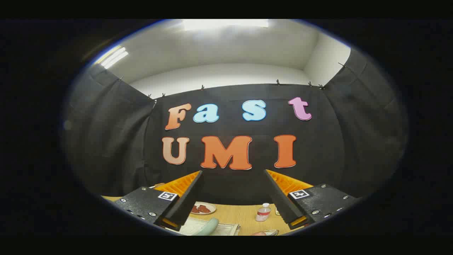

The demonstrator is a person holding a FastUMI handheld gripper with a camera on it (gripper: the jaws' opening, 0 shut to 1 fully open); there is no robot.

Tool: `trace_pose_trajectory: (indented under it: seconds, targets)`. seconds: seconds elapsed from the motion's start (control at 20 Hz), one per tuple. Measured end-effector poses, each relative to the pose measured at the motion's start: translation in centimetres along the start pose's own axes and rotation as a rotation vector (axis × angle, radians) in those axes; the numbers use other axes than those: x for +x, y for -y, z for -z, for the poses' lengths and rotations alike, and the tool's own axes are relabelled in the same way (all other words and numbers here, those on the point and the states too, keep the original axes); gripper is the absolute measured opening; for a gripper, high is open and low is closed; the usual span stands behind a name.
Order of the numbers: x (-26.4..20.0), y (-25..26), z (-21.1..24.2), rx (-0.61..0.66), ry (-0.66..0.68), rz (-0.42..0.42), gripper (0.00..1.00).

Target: Take the plate from the dish rack, then take the spoon from the basket and place it into the plate.

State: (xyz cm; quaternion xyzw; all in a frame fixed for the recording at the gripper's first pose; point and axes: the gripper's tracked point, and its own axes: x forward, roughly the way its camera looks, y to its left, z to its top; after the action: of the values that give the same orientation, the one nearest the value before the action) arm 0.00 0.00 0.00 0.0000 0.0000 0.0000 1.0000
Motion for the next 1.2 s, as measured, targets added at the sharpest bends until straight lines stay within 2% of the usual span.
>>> trace_pose_trajectory:
  seconds: [0.45, 0.9, 1.2]
  targets:
    - [-0.5, -0.6, -0.8, -0.019, 0.009, -0.02, 0.99]
    - [-0.1, -2.0, 0.5, -0.019, -0.042, -0.054, 0.99]
    - [1.0, -3.1, 3.9, -0.064, -0.177, -0.075, 0.99]
